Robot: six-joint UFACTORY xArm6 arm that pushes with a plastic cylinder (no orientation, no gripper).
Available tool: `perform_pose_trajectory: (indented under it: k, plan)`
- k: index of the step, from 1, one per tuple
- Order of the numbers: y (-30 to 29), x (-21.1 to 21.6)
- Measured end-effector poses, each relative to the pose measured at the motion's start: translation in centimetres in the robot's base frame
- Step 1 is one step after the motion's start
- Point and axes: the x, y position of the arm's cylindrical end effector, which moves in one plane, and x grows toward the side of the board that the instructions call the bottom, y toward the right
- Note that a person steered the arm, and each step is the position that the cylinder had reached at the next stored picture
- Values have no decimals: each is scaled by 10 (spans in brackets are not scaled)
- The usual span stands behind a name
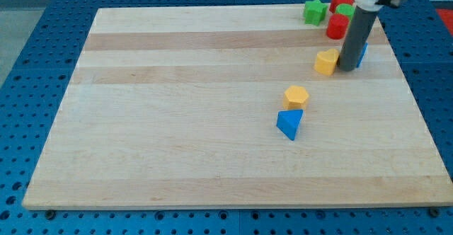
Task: Move the blue cube into the group of blocks
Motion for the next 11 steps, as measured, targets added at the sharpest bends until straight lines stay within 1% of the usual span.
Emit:
perform_pose_trajectory:
  k: [1, 2, 3, 4, 7, 8, 10, 11]
  plan:
    - [0, -5]
    - [17, 22]
    - [33, 9]
    - [23, -14]
    - [23, -62]
    - [23, -64]
    - [20, -86]
    - [20, -61]
